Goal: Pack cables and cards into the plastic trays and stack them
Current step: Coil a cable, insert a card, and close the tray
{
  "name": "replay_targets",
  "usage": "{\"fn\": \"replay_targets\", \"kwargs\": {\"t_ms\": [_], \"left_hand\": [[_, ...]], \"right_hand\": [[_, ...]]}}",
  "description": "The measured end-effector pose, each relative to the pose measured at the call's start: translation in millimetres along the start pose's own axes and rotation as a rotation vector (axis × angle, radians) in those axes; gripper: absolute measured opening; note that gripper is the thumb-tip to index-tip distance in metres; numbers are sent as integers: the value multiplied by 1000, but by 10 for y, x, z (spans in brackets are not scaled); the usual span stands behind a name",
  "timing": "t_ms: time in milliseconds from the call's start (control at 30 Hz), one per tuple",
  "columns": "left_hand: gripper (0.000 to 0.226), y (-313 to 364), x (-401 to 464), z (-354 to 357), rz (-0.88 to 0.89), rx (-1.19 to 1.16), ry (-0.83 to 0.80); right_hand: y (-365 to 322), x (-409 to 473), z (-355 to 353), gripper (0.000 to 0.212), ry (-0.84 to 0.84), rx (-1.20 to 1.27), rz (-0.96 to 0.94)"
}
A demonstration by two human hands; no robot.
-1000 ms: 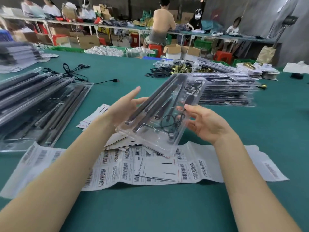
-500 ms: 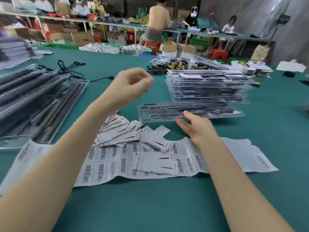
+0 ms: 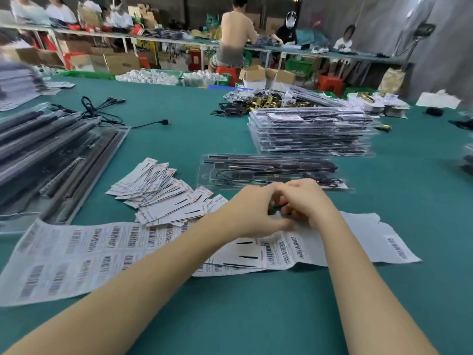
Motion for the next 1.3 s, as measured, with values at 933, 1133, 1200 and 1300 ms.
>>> {"fn": "replay_targets", "kwargs": {"t_ms": [933,1133,1200,1300], "left_hand": [[39,-502,100,-186,-237,-621,-181],[34,-531,140,-141,-268,-604,-94],[33,-549,131,-147,-268,-622,-131],[33,-571,135,-171,-278,-703,-171]], "right_hand": [[-454,-197,-388,28,-422,-381,-471],[-475,-230,-338,26,-388,-520,-457],[-455,-227,-326,23,-451,-405,-410],[-391,-194,-366,23,-470,-288,-335]]}}
Point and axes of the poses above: each hand's wrist, its own x-axis towards the middle knuckle, its own z-axis out of the palm, y = z × x, the point moved 3 cm from there along x, towards the middle knuckle, and after that the axes turned 14 degrees about y, right-handed, at the moved point
